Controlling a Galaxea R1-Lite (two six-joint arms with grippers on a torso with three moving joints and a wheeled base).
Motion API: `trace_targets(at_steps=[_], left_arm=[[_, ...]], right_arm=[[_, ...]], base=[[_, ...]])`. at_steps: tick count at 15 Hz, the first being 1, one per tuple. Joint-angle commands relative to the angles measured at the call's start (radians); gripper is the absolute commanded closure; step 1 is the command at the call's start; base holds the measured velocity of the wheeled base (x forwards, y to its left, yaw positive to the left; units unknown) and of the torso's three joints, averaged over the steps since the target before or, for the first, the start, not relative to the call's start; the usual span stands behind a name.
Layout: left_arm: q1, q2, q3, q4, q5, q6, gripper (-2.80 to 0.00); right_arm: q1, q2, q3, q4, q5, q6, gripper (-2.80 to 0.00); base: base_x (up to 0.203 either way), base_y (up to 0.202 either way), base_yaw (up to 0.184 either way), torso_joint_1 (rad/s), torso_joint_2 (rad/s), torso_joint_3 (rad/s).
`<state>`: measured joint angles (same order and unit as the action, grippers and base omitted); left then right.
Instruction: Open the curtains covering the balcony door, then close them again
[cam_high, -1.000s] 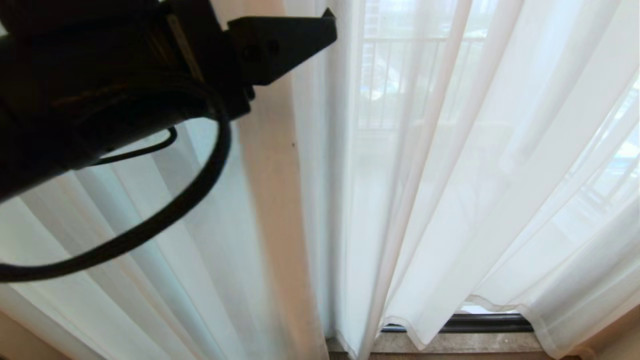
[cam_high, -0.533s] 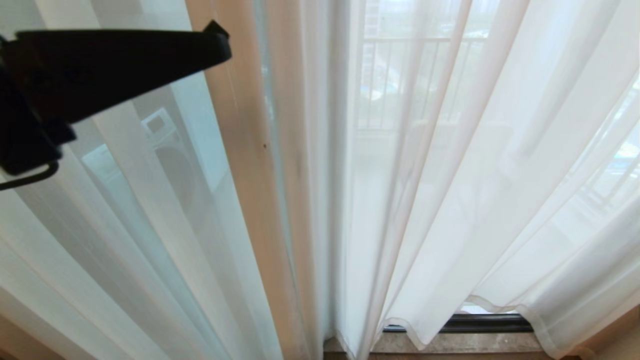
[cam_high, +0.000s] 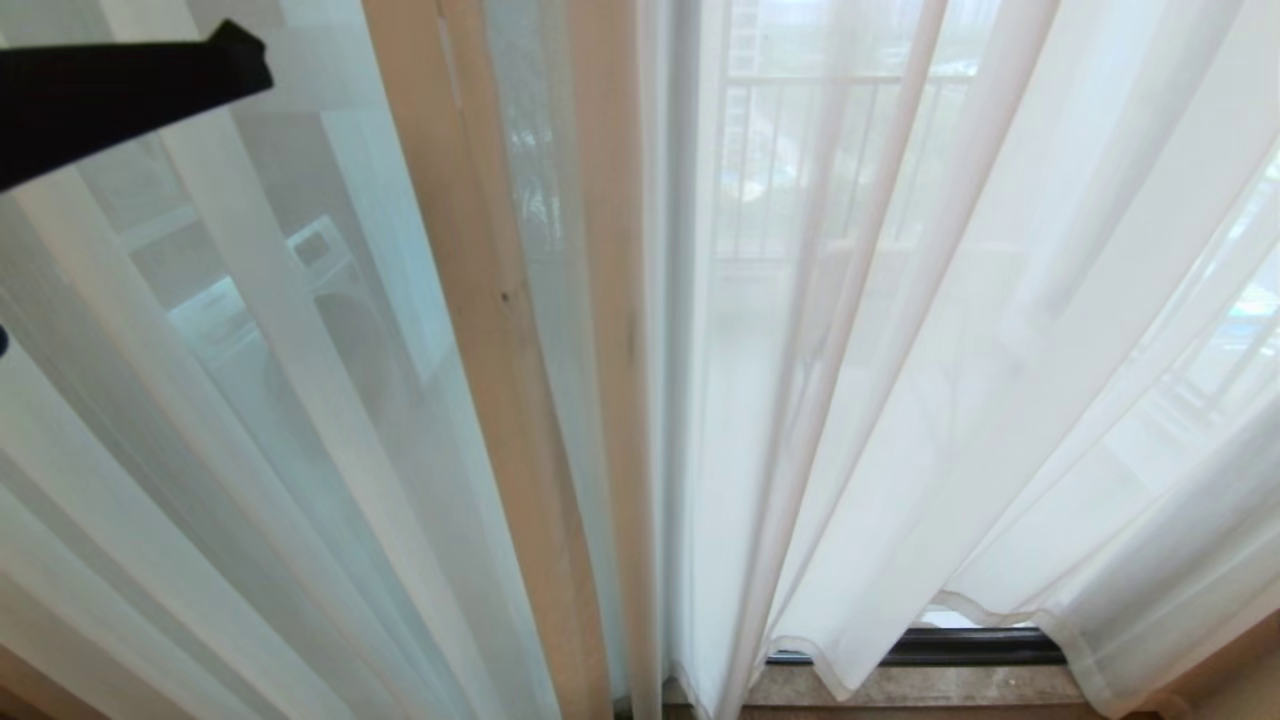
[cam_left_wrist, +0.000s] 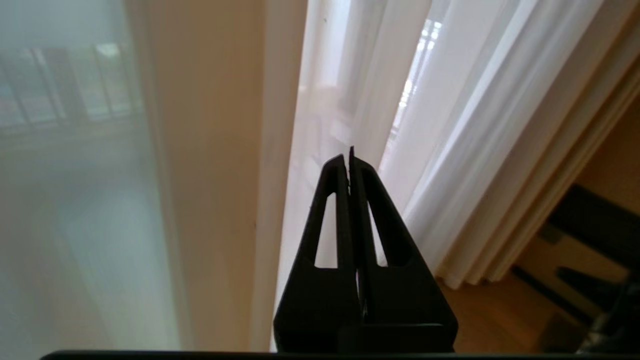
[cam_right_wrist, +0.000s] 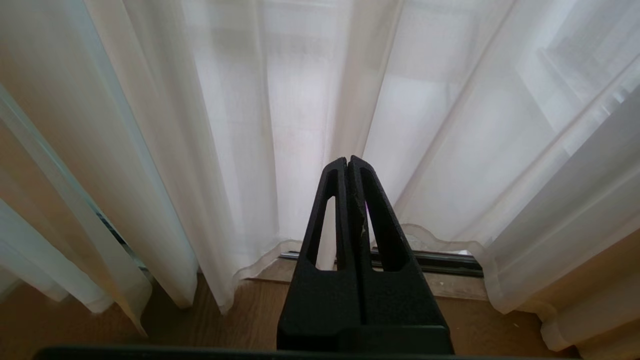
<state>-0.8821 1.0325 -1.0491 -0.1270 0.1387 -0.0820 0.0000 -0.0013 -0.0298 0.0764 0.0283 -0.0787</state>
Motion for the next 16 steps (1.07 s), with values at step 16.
trace_targets(at_steps=[16], left_arm=[[0.421, -0.463, 0.471, 0.118, 0.0, -0.106, 0.0]], right_arm=[[0.0, 0.001, -0.001, 0.0, 0.001, -0.001, 0.0]], base=[[0.0, 0.0, 0.0, 0.0, 0.0, 0.0]])
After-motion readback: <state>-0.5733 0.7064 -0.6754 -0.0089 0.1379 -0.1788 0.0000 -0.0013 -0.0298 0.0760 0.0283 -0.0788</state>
